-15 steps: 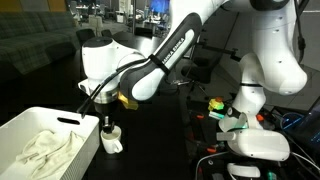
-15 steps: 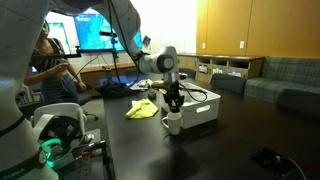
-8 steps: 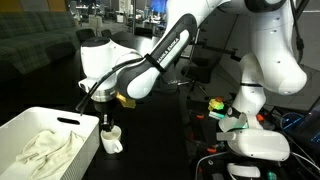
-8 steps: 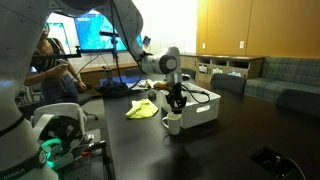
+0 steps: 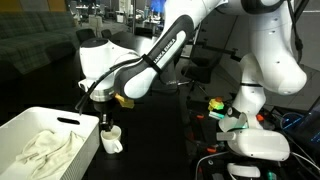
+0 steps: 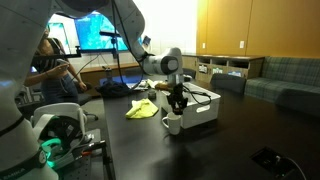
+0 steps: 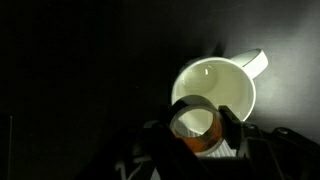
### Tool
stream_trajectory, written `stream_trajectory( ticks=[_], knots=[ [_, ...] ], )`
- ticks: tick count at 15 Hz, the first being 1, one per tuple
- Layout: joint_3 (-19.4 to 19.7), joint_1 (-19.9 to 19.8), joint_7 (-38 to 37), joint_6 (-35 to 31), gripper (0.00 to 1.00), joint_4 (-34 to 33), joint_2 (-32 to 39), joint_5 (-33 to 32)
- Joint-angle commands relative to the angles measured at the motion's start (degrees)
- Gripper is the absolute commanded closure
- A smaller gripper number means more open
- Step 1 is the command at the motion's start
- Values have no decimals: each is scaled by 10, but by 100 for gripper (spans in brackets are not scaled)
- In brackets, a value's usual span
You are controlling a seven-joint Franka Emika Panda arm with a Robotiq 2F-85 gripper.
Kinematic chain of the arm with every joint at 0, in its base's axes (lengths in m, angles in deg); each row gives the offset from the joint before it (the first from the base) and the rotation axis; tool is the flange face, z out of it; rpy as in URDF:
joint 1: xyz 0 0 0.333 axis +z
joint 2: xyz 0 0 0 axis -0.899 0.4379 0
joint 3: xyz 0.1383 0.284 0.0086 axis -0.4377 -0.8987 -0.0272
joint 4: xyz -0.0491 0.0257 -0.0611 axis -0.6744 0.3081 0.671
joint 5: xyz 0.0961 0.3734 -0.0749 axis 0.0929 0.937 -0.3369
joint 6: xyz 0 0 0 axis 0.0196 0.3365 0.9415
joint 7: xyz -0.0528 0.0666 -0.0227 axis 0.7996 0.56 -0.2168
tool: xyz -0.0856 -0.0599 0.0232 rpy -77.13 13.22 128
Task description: Pick up the towels and put them in the container. Pick up the pen and the small tape and put them in the cup.
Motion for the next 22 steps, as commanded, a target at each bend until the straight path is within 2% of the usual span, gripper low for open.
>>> stream_trajectory(
  ticks=[1, 3, 4, 11, 16, 22],
  knots=[
    [0, -4, 8, 12, 17, -23, 10, 17],
    [0, -6, 8, 9, 1, -22, 9, 19],
    [0, -6, 8, 9, 0, -22, 8, 19],
    [-6, 9, 3, 18, 0, 6, -33, 9],
    [-35, 42, 15, 41, 0, 11, -70, 2],
    [-62, 86, -4, 120, 0, -60, -45, 6]
  ],
)
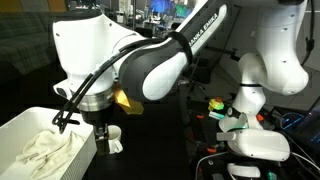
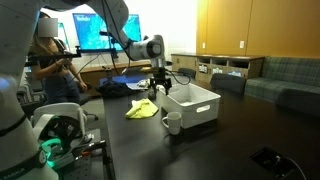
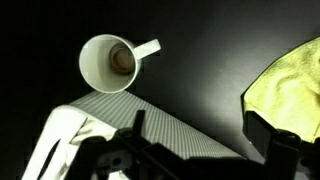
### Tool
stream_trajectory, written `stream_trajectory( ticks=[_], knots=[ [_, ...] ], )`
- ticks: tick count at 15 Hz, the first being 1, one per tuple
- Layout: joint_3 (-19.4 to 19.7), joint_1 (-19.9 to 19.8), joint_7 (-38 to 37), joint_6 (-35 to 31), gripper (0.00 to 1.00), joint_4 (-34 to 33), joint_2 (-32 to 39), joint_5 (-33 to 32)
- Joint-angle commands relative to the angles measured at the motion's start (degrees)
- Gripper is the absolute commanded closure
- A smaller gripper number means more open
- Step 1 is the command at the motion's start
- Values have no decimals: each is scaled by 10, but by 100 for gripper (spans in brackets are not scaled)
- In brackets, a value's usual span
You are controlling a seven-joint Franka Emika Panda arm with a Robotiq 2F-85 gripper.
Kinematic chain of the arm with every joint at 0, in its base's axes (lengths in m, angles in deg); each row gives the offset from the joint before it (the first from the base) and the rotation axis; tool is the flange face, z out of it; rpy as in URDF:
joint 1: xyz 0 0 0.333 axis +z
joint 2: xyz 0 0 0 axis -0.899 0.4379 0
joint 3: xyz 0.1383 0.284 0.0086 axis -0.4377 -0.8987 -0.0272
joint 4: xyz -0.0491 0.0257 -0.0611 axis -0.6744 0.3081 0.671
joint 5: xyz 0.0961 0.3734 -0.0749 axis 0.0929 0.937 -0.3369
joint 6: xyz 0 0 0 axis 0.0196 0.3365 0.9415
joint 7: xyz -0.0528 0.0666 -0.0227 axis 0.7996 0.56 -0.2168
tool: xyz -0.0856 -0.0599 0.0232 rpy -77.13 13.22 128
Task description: Pick up the towels and put them in the container. Pick up the pen and the small tape and put them in the cup.
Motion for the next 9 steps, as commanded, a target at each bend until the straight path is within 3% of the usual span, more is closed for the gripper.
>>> stream_trajectory(
  ticks=[1, 9],
  knots=[
    [-10, 17, -16, 38, 0, -51, 24, 9],
    [-22, 25, -139, -16, 0, -82, 84, 140]
  ],
)
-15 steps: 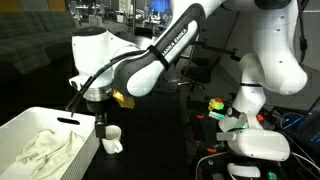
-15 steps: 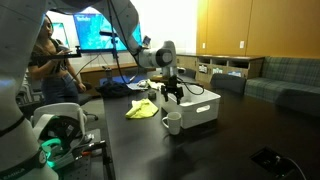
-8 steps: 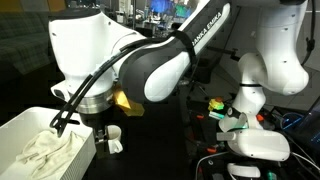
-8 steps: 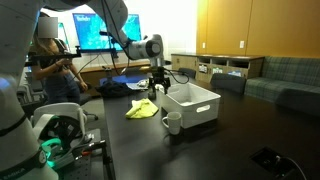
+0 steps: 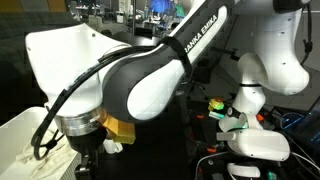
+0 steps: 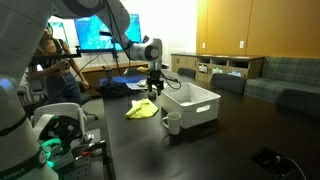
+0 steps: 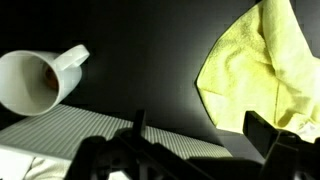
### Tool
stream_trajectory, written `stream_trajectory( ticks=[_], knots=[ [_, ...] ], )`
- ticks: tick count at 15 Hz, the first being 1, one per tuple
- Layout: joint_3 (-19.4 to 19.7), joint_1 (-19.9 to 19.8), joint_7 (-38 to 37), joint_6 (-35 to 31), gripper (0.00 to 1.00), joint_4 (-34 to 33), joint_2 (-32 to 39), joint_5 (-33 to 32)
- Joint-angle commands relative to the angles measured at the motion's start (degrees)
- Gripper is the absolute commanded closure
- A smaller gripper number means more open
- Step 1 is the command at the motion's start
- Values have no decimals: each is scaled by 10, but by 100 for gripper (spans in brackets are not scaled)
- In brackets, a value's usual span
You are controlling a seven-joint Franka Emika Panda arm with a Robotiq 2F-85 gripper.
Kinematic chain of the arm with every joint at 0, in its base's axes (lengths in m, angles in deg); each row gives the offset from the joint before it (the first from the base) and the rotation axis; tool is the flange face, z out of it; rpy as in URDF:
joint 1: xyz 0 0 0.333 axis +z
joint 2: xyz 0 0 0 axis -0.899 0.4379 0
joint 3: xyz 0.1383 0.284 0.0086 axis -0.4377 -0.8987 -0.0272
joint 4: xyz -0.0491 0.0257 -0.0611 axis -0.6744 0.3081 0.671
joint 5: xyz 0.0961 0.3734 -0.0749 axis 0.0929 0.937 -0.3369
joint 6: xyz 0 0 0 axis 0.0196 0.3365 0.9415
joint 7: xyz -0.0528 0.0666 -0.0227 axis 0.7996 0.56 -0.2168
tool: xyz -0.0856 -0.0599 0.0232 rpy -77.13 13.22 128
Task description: Pick up the towels and put them in the container. Pick up the pen and the small tape and put them in the cup.
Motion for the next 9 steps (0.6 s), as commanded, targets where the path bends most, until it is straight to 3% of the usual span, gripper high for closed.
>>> stream_trajectory(
  ticks=[1, 4, 9],
  knots=[
    [-8, -4, -47, -46, 0, -14, 34, 70],
    [-10, 8, -78, -104, 0, -5, 57, 115],
    [8, 53, -167, -169, 0, -12, 95, 126]
  ],
)
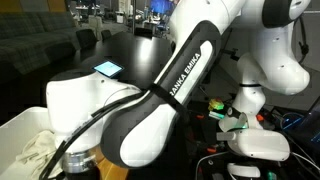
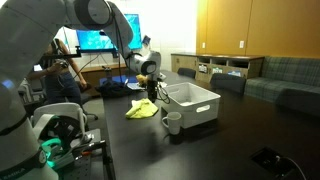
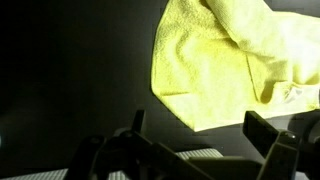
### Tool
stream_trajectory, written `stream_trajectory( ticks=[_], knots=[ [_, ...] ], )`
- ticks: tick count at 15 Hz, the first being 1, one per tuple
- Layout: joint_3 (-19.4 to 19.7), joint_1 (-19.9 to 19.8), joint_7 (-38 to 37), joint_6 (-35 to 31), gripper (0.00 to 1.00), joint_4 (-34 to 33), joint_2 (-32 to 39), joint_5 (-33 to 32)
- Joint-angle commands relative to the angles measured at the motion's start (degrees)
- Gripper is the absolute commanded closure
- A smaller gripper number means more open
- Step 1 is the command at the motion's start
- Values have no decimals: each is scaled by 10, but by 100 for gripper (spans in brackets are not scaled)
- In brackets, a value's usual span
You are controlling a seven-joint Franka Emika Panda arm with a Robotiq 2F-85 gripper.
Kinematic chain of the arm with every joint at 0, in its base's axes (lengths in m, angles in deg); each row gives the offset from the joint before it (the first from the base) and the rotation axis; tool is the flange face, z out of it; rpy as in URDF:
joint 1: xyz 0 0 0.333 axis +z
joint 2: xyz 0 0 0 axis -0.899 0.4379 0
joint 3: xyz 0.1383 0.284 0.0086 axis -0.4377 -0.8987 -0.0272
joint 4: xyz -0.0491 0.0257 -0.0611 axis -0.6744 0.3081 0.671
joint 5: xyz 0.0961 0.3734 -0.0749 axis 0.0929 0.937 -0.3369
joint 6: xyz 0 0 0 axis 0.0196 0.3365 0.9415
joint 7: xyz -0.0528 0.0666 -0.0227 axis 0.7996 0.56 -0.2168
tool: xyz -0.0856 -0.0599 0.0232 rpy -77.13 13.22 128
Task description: Pick up the towels and put them in the container. Pick up the pen and the small tape and put them in the cup.
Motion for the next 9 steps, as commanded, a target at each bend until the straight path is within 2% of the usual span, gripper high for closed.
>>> stream_trajectory(
  ticks=[1, 6, 9],
  knots=[
    [16, 38, -74, -40, 0, -14, 22, 15],
    [29, 87, -188, -36, 0, -46, 52, 6],
    [32, 103, -240, -29, 0, -69, 73, 7]
  ],
)
